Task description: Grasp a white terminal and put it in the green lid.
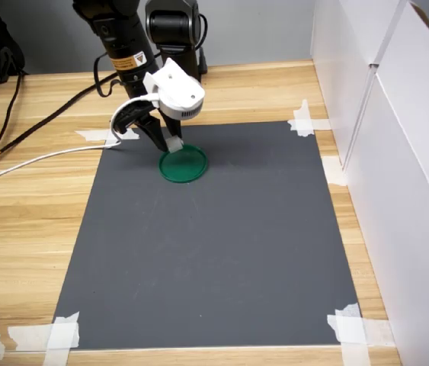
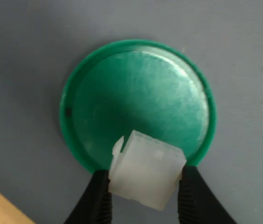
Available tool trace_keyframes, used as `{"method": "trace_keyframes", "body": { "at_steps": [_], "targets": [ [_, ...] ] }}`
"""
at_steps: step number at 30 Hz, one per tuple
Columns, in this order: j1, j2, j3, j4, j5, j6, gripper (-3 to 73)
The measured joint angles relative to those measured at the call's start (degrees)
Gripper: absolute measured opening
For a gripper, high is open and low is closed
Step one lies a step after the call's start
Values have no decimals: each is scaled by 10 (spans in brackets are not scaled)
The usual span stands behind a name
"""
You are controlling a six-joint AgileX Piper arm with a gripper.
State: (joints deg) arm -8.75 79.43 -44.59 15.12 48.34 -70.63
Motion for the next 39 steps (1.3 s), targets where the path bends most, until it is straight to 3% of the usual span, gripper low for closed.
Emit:
{"method": "trace_keyframes", "body": {
  "at_steps": [15,25,31,35,39],
  "targets": [
    [0,0,0,-12,2,6,386],
    [0,0,0,-14,-17,12,484],
    [0,-23,0,-10,-25,15,489],
    [0,-78,0,24,-32,15,417],
    [0,-145,0,84,-64,16,213]
  ]
}}
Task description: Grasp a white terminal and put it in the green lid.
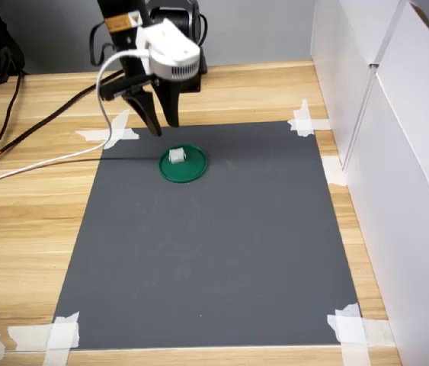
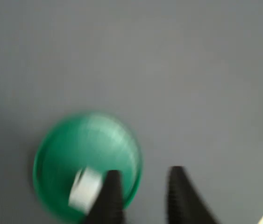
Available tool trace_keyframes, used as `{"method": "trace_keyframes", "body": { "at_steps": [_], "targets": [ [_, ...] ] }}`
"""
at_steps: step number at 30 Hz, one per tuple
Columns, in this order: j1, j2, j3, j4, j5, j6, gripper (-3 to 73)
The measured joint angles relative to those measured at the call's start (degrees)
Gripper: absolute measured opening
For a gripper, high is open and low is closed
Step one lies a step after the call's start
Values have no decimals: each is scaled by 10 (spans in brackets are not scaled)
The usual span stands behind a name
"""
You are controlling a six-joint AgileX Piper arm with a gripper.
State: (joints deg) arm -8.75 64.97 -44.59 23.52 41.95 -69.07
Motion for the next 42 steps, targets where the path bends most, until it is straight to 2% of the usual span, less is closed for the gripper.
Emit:
{"method": "trace_keyframes", "body": {
  "at_steps": [3,5,9,13,17,19,21,26,33,42],
  "targets": [
    [0,-42,0,48,-26,1,57],
    [0,-66,0,87,-47,3,6],
    [0,-104,19,168,-123,14,-18],
    [0,-160,81,248,-278,23,-18],
    [0,-232,147,357,-420,25,-20],
    [0,-269,174,407,-459,25,-20],
    [0,-304,196,436,-474,25,-20],
    [0,-400,243,456,-454,-1,-20],
    [0,-517,301,456,-384,-18,-20],
    [0,-595,378,455,-369,-20,-20]
  ]
}}
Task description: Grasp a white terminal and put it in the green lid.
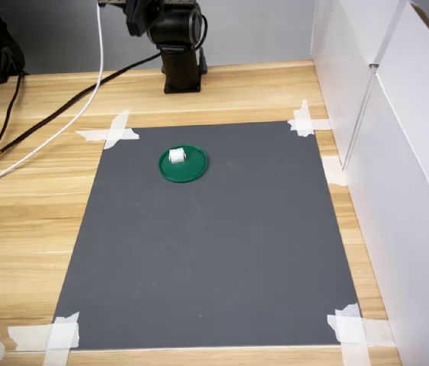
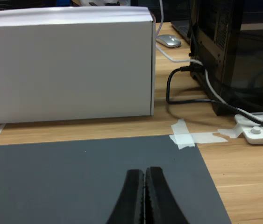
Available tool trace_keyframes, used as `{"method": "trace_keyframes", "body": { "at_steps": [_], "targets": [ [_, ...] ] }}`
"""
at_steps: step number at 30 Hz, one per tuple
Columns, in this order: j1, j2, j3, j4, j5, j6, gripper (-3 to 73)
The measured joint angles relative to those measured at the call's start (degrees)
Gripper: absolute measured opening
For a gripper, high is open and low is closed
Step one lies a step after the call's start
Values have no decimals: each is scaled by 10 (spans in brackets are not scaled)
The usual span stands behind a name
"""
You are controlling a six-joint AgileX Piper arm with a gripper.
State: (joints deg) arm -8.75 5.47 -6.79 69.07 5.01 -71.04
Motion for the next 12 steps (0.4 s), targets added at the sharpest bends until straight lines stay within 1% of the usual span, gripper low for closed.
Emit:
{"method": "trace_keyframes", "body": {
  "at_steps": [12],
  "targets": [
    [0,-30,21,-1,0,0,-20]
  ]
}}
